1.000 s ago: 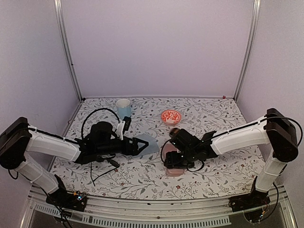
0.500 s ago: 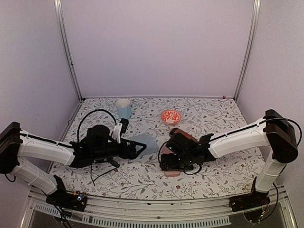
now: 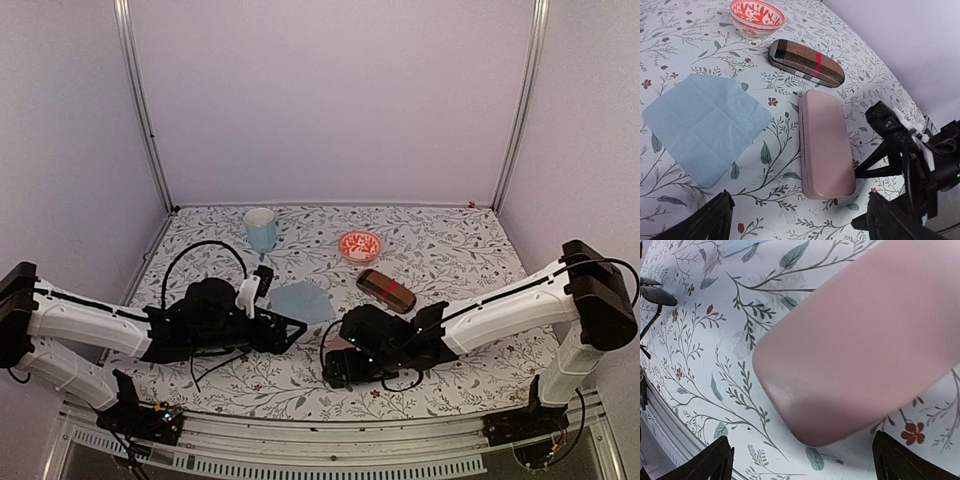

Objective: Organize the sunglasses
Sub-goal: Place the sunglasses case at the center of the board, then pick up the sunglasses case from the center of the board.

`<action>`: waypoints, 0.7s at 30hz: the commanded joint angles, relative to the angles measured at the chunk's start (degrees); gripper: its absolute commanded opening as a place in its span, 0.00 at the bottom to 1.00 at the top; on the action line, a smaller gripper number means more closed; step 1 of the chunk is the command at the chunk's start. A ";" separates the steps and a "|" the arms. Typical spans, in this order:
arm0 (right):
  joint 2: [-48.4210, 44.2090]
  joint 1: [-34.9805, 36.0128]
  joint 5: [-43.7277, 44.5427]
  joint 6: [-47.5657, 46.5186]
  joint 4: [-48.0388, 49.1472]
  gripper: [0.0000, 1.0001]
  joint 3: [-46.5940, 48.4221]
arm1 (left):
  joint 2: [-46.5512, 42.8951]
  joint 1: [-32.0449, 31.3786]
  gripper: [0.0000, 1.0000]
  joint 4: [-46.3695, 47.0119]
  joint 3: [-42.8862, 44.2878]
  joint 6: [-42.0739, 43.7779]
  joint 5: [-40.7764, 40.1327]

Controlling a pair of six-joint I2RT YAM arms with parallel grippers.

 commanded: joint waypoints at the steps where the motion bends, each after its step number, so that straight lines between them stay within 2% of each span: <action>1: -8.55 -0.73 2.71 0.03 1.14 0.99 -4.72 | 4.23 -1.97 0.95 -3.20 5.57 5.36 -0.41; 4: -14.37 -3.79 3.20 -0.08 1.11 0.99 -9.27 | 10.66 -2.59 0.98 -6.01 11.67 10.11 0.81; 5: -19.51 -7.24 3.29 -0.69 1.09 0.99 -13.30 | 16.34 -3.44 0.99 -9.20 17.33 14.04 1.41; 12: -30.46 -16.51 1.75 -4.21 0.93 0.99 -20.94 | 31.82 -6.17 0.99 -18.96 32.73 19.10 1.61; 17: -31.75 -19.40 0.62 -5.64 0.99 0.99 -22.61 | 41.14 -6.63 0.99 -26.24 41.84 20.35 -0.17; 21: -29.54 -19.66 0.10 -6.79 1.48 0.99 -22.16 | 44.02 -6.62 0.99 -28.69 44.59 20.70 -0.44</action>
